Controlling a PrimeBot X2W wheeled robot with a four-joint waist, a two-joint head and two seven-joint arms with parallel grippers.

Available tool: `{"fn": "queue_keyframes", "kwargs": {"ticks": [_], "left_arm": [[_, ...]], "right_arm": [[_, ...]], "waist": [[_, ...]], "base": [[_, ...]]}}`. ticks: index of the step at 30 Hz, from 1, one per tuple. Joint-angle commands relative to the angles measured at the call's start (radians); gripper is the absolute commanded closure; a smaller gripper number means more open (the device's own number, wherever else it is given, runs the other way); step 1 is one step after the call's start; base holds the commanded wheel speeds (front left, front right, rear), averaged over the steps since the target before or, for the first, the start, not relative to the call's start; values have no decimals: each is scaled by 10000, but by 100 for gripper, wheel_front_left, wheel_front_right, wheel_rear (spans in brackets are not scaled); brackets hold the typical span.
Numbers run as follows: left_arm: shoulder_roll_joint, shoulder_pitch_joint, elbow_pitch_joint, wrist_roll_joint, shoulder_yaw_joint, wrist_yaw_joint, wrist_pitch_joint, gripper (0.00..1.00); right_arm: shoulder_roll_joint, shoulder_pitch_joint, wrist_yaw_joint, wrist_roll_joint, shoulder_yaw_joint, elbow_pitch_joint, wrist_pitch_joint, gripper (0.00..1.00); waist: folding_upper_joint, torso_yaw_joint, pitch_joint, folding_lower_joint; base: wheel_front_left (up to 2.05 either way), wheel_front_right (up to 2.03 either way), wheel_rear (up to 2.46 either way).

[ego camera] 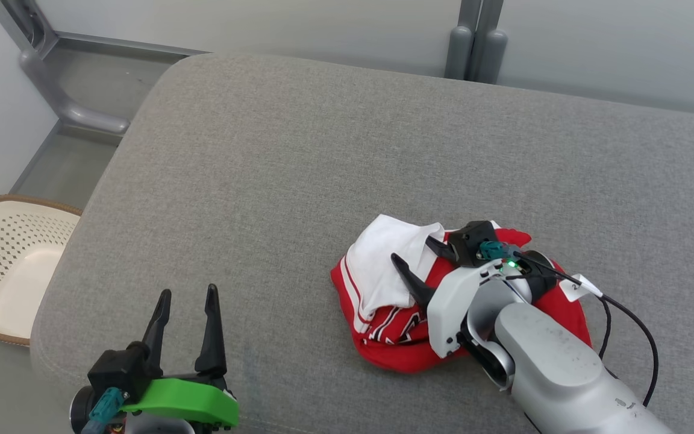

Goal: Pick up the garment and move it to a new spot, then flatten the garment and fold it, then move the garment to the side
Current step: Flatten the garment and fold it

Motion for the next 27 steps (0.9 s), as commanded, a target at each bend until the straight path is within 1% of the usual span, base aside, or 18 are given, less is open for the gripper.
{"fn": "queue_keyframes", "kwargs": {"ticks": [1,2,3,8,12,16,21,22,23,24,27], "left_arm": [[19,-101,2,-113,-17,52,-3,0],[19,-107,3,-114,-22,61,-2,0],[19,-114,4,-113,-26,71,-3,0],[19,-142,-23,-124,11,79,-2,0],[19,-144,-50,-106,47,84,-2,0],[19,-172,-40,-76,92,80,-2,0],[19,-203,-54,-54,132,84,-2,0],[19,-210,-54,-57,136,85,-3,0],[19,-214,-56,-59,145,85,-3,0],[19,-210,-57,-59,155,87,-3,0],[19,-168,-68,-61,200,100,-3,0]], "right_arm": [[-12,-90,-1,197,130,95,33,68],[-12,-123,-1,283,214,135,18,85],[-10,-184,-1,393,322,169,-33,100],[56,-433,-1,686,866,120,-434,100],[171,-725,-1,859,1518,-218,-799,100],[289,-942,-1,1191,2559,-846,-941,100],[347,-1070,-1,1739,4049,-1380,-606,100],[353,-1118,-1,1840,4402,-1441,-507,75],[360,-1166,1,1890,4662,-1494,-496,16],[369,-1190,-1,1999,4939,-1558,-470,0],[359,-1185,-1,2358,5541,-1745,-429,0]], "waist": [[0,60,5,0],[0,70,5,0],[0,79,5,0],[0,67,21,0],[0,38,25,0],[0,22,3,0],[0,71,-6,0],[0,87,-7,0],[0,96,-9,0],[0,103,-13,0],[0,80,-28,0]], "base": [[0,0,0],[0,0,0],[0,0,0],[0,0,0],[0,0,0],[0,0,0],[0,0,0],[0,0,0],[0,0,0],[0,0,0],[0,0,0]]}}
